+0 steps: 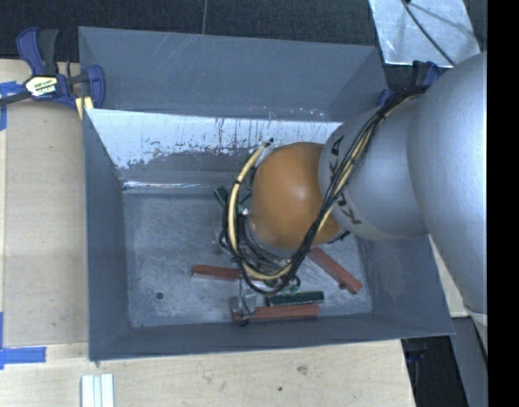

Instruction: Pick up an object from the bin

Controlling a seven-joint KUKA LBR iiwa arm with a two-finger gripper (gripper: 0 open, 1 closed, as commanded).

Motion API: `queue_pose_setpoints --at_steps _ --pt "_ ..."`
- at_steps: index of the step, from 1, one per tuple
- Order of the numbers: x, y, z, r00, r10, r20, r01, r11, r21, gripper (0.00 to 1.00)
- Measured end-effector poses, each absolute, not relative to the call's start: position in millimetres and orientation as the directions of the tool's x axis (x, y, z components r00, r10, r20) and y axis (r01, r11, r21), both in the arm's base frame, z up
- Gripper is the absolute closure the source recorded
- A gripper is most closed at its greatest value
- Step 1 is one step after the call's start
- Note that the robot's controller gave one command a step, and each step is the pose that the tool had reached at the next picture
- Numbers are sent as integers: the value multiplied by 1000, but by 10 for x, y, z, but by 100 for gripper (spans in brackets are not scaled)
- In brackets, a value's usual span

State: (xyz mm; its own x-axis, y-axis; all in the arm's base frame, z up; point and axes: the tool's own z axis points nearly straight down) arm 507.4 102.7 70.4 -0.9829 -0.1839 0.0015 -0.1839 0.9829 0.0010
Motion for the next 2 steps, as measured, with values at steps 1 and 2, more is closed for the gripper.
queue_pose_setpoints --at_steps 1,2 --pt "5089 1020 709 -983 -182 -3 -182 983 0 100" --pt "5276 1062 2442 -979 -205 -12 -205 979 -1 100"
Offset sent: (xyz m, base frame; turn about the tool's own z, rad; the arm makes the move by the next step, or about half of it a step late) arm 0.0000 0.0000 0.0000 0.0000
